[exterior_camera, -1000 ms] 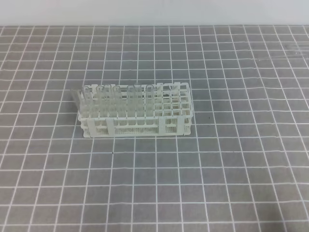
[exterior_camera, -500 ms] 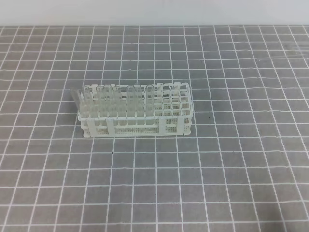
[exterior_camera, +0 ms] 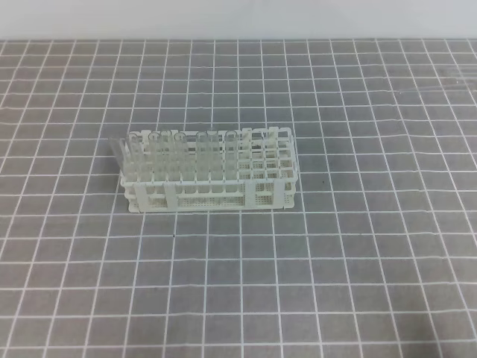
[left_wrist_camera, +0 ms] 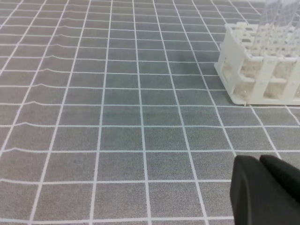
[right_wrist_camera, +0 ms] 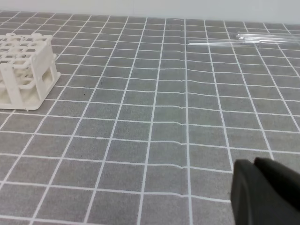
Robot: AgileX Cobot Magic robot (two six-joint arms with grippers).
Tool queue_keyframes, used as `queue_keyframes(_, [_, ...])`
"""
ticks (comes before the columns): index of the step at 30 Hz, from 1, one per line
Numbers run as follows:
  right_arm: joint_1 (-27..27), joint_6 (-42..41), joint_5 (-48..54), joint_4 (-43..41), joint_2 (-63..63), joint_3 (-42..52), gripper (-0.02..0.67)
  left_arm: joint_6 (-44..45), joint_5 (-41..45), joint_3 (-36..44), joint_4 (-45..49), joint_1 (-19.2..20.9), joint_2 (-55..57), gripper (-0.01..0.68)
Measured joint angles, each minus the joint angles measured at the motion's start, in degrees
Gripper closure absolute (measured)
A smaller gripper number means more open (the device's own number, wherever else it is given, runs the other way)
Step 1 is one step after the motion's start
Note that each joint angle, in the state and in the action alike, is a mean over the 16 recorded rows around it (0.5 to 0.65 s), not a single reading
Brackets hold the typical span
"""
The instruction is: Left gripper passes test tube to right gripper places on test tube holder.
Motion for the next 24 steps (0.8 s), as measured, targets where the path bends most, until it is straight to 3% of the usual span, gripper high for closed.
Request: queue_keyframes(24, [0.00,0.00,0.00,0.00,0.00,0.00,0.662,0.01,0.06,-0.05,0.01,0.00,0.13,0.675])
